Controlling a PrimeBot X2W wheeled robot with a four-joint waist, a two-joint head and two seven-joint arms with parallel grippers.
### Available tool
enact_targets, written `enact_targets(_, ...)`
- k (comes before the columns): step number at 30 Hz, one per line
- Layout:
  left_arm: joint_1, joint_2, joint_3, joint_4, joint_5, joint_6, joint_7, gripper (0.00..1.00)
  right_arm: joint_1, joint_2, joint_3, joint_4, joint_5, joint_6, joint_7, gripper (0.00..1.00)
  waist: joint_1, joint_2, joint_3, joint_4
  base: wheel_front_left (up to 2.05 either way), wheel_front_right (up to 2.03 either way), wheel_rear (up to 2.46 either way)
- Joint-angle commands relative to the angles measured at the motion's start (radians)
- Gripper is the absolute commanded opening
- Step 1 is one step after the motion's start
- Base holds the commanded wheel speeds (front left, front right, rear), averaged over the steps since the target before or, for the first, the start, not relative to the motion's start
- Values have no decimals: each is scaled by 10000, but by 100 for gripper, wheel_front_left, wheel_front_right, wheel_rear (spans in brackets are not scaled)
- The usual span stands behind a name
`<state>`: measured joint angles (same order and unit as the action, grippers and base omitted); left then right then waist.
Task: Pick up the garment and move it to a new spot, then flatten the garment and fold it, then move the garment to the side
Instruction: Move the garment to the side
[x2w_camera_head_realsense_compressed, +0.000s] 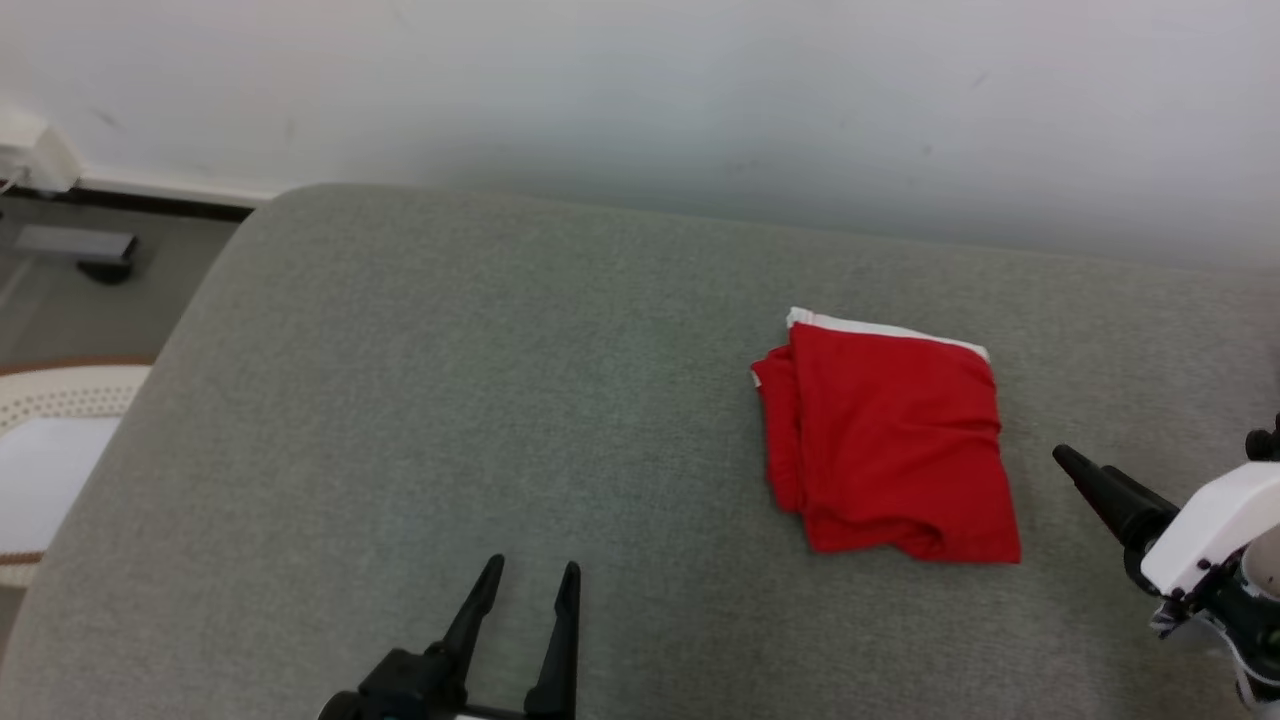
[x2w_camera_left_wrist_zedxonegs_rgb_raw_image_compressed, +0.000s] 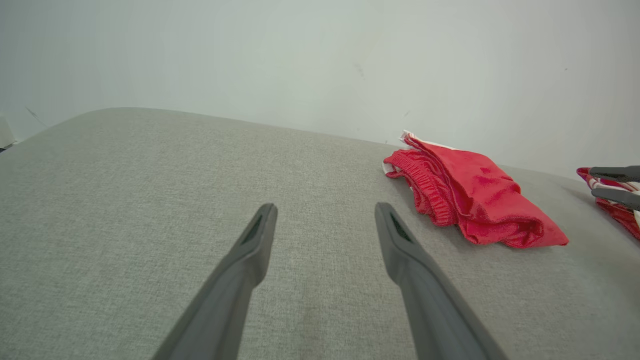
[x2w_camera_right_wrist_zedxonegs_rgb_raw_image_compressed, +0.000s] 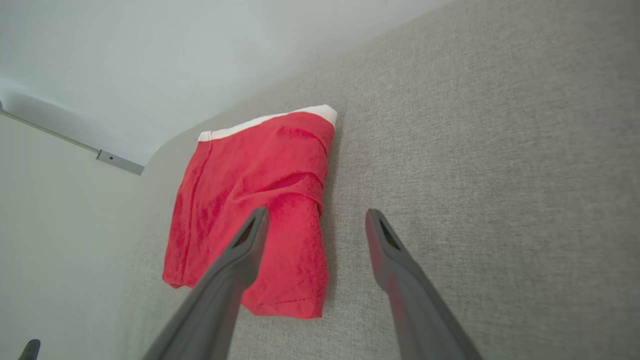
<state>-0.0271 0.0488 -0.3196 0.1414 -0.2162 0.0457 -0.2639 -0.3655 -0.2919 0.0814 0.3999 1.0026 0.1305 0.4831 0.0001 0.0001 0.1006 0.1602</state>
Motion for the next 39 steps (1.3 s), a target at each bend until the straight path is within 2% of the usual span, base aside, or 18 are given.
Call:
enact_targets(1,-243,42,-97,-43,-213,66,-1,100,-438,-149,1,200,146,-3,420,100,-1,-1,764,781,0,0,0)
enact_targets(4,-463,41,-301,-42,-345,181,-1,100,-1026,-234,55,570,-15,-2,955,100,-1,-1,1147,1208,0,0,0)
enact_targets(7,-673,41,-479,-74,-541,264,-1,100,-1407,-304,-60,1172,-456,-2,1051,100,-1,-1,1427,1628,0,0,0)
enact_targets(11,-806,39,-643,-107,-747,416,-1,100,-1663,-39,-119,1817,-757,-2,1113,100,-1,-1,1557,2049,0,0,0)
enact_targets(14,-807,41,-674,-143,-824,498,-1,100,-1785,355,-59,1974,-736,-2,994,100,-1,-1,1587,2102,0,0,0)
enact_targets(15,-785,41,-683,-148,-842,526,-1,100,-1852,409,-21,1964,-805,-3,877,79,-1,-1,1587,2078,0,0,0)
enact_targets(16,-761,41,-699,-149,-850,534,-1,100,-1897,486,5,1952,-821,-3,759,0,-1,-1,1573,2034,0,0,0)
enact_targets(19,-736,44,-663,-161,-784,560,-1,100,-1970,507,198,1737,-851,-3,615,0,-1,-1,1470,1751,0,0,0)
enact_targets(26,-743,41,-384,-82,-421,435,-1,100,-2271,-172,684,1110,-1221,-3,514,0,-1,-1,1237,407,0,0,0)
enact_targets(33,-954,41,-275,-118,-228,265,1,100,-2638,-1716,997,-123,-1851,-3,1349,0,-1,-1,1308,-845,0,0,0)
enact_targets(39,-1088,44,-274,-146,-150,189,-1,100,-2582,-3036,304,-967,-2080,-3,2881,0,-1,-1,1625,-1190,0,0,0)
